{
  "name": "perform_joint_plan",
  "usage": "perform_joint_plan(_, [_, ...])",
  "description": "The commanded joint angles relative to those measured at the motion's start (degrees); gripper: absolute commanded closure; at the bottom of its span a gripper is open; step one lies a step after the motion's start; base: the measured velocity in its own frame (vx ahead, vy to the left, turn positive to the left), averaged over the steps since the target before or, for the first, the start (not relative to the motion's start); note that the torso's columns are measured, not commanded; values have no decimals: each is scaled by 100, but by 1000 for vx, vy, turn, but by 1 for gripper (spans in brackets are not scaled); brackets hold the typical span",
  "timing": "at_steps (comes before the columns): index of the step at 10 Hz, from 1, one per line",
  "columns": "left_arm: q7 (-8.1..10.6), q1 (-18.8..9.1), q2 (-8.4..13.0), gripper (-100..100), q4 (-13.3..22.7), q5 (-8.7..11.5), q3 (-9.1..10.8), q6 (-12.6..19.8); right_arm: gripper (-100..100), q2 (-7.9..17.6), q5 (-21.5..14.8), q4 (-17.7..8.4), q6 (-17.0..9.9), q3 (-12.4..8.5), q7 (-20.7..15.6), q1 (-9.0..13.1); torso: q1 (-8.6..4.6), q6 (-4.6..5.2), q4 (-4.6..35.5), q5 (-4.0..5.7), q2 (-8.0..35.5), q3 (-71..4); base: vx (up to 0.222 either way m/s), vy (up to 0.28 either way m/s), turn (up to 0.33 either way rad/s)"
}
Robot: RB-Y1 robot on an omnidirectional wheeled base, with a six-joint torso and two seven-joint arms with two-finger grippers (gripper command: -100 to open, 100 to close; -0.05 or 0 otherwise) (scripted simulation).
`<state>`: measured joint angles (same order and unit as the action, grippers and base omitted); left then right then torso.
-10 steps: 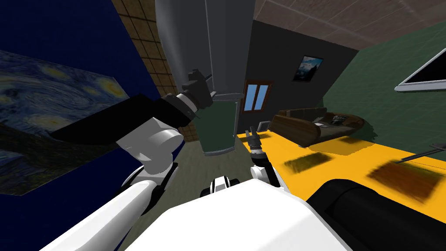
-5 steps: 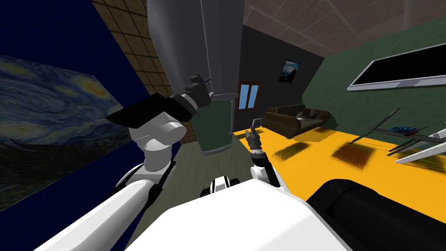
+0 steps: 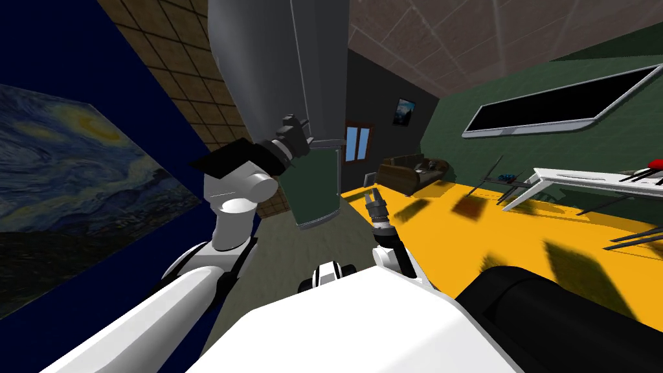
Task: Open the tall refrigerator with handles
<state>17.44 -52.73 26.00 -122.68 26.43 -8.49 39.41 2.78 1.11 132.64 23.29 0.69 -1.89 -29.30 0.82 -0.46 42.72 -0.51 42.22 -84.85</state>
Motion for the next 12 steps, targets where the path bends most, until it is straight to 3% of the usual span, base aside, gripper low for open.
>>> perform_joint_plan(1, [-30, -32, -2, 100, 297, -75, 94, -261, 0, -1, 0, 0, 0, 1, 0, -1, -25, 4, -14, 10, -38, -28, -7, -14, 30])
perform_joint_plan(2, [-297, -84, 149, 100, 515, 139, 165, -454, 0, -1, 0, 1, 0, 1, 0, -2, -36, 12, -21, 18, -60, -46, -140, 107, -307])
perform_joint_plan(5, [-297, -84, 149, 100, 898, 139, 165, -720, 0, 0, 0, 0, 0, 0, 0, -1, 17, -6, 10, -4, 23, 21, -114, 113, -173])
perform_joint_plan(6, [-564, -136, 300, 100, 1066, 352, 235, -897, 0, -1, 0, 0, 0, 0, 0, -2, 3, -8, 1, -2, -9, -5, -185, 145, -412])
perform_joint_plan(8, [-564, -136, 300, 100, 1413, 352, 235, -1180, 0, 1, 0, 0, 0, -1, 0, 1, 24, 5, 20, 1, 44, 35, -173, 141, -184])
perform_joint_plan(10, [-564, -136, 300, 100, 1499, 352, 235, -1180, 0, -1, 0, 0, 0, 0, 0, -2, -26, -1, 1, 14, -27, -16, -9, -19, 34])
perform_joint_plan(11, [-831, -188, 452, 100, 1776, 566, 305, -1447, 0, -1, 0, 1, 1, 1, 0, -3, -22, 4, -6, 16, -47, -32, -167, 93, -360])
perform_joint_plan(12, [-831, -188, 452, 100, 1924, 566, 305, -1542, 0, 0, 0, 1, 0, 0, 0, 1, 15, 18, 1, 10, 9, 2, -207, 149, -402])
